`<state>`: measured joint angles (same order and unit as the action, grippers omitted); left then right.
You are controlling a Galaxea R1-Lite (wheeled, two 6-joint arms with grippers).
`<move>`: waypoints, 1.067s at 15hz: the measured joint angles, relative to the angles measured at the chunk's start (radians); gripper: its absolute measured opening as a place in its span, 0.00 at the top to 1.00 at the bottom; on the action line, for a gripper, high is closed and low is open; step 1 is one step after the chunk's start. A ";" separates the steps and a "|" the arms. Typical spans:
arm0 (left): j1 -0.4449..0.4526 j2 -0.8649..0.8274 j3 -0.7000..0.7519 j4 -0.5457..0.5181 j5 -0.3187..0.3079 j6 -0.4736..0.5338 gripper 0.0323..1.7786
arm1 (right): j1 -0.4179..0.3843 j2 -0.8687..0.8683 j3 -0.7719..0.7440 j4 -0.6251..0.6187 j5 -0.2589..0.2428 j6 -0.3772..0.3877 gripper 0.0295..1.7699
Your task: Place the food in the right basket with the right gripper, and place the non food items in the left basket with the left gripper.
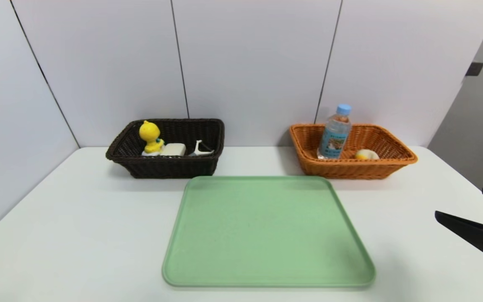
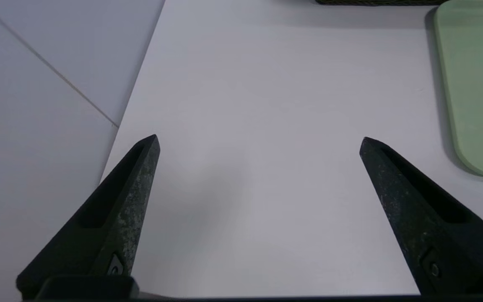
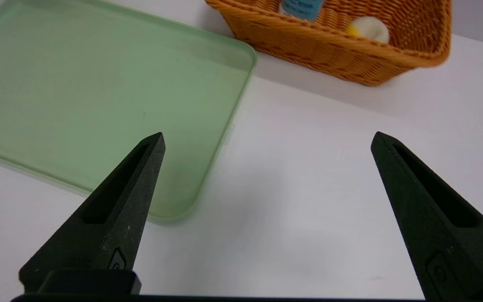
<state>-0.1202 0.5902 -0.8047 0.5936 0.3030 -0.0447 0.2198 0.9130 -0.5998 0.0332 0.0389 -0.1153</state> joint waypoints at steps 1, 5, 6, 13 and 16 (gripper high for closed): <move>0.029 -0.067 0.040 0.001 -0.005 0.000 0.05 | -0.016 -0.047 0.036 0.000 -0.008 0.000 0.04; 0.087 -0.291 0.132 0.085 -0.014 0.003 0.05 | -0.068 -0.271 0.189 0.000 -0.039 0.008 0.04; 0.100 -0.336 0.153 0.111 -0.020 0.007 0.05 | -0.078 -0.331 0.226 0.000 -0.055 0.009 0.04; 0.128 -0.574 0.378 -0.008 -0.155 0.127 0.05 | -0.108 -0.605 0.390 -0.155 -0.091 0.019 0.04; 0.129 -0.589 0.526 -0.227 -0.201 0.203 0.05 | -0.109 -0.627 0.464 -0.337 -0.184 -0.008 0.04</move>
<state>0.0089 0.0009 -0.2785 0.3666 0.1023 0.1587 0.1104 0.2855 -0.1362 -0.3038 -0.1451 -0.1230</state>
